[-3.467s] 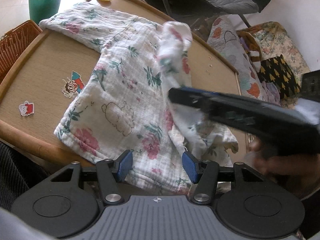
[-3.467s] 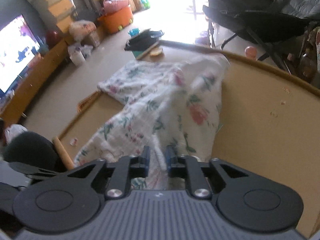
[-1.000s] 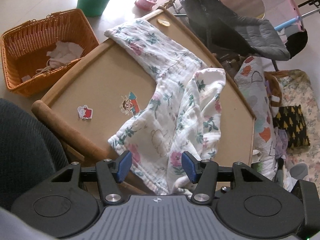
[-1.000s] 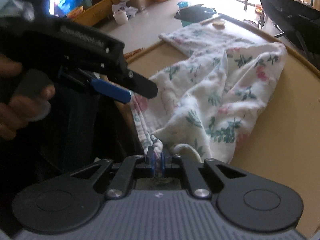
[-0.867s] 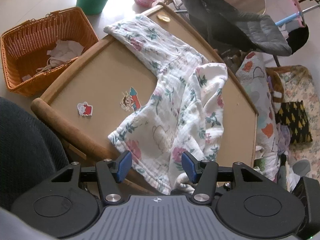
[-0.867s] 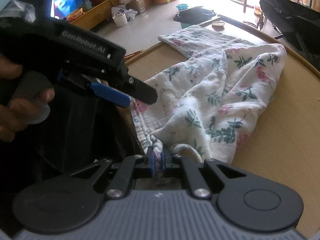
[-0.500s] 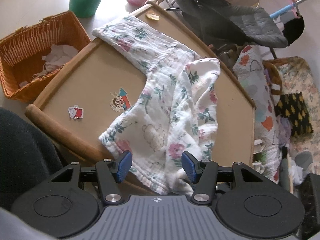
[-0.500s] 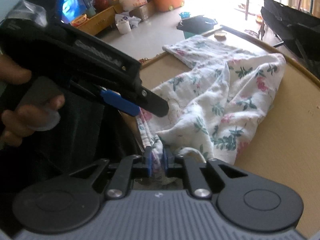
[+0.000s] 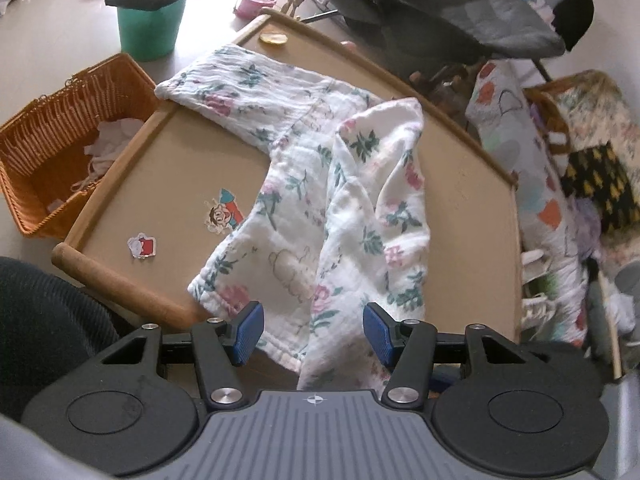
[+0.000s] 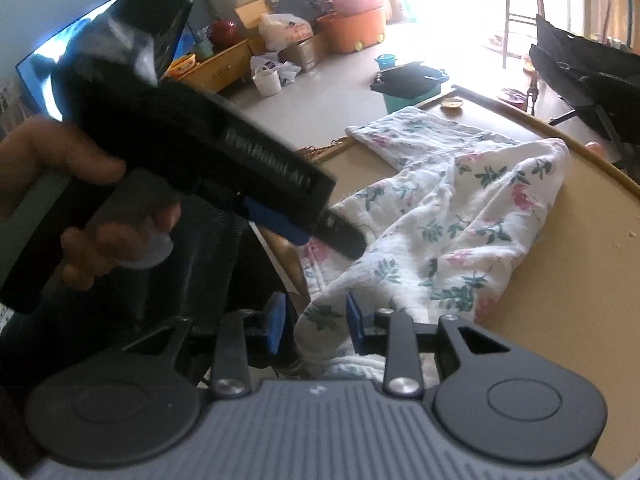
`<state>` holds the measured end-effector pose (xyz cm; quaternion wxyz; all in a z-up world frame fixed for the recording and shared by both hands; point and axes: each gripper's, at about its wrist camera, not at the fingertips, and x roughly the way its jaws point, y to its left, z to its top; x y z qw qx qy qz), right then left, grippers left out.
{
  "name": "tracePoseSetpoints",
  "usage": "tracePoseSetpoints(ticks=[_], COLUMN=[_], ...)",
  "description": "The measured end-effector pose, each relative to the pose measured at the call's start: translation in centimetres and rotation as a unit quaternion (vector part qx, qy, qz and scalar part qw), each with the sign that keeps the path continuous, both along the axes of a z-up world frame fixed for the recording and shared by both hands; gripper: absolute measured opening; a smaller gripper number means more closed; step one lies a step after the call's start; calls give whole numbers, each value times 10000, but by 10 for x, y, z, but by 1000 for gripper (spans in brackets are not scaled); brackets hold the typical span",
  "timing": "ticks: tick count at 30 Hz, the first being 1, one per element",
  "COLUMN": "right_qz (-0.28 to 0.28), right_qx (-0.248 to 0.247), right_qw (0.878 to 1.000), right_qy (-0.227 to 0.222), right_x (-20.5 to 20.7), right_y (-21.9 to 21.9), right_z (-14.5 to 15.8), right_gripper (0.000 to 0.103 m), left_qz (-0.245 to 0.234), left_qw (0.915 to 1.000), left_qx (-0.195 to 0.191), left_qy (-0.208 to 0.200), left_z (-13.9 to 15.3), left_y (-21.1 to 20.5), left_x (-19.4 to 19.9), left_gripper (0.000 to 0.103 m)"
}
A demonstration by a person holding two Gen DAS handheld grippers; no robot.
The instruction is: Fold clothes
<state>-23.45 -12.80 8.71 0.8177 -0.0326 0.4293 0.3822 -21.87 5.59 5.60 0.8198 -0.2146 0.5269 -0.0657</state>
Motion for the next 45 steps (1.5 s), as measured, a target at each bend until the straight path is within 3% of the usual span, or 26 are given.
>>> tracePoseSetpoints(ticks=[10, 19, 22, 26, 28, 45], right_qz=[-1057, -1025, -987, -943, -930, -1226], right_qx=[57, -275, -387, -453, -437, -831], right_qw=[9934, 9930, 9929, 9936, 9939, 9890], right_qy=[450, 525, 531, 434, 393, 0], right_x=[18, 29, 30, 28, 27, 37], right_y=[-36, -17, -13, -12, -12, -45], right_z=[-11, -30, -33, -31, -28, 3], right_gripper=[33, 31, 25, 7, 5, 4], left_qz=[45, 89, 115, 158, 168, 169], left_qw=[9999, 9998, 9998, 9997, 9997, 9995], left_qx=[-24, -58, -71, -96, -118, -189], left_qy=[105, 151, 153, 162, 162, 161], left_z=[-7, -9, -10, -11, -11, -10], left_y=[-2, -2, -1, 2, 2, 7], left_x=[-4, -8, -10, -12, -12, -13], left_gripper=[57, 57, 57, 57, 57, 57])
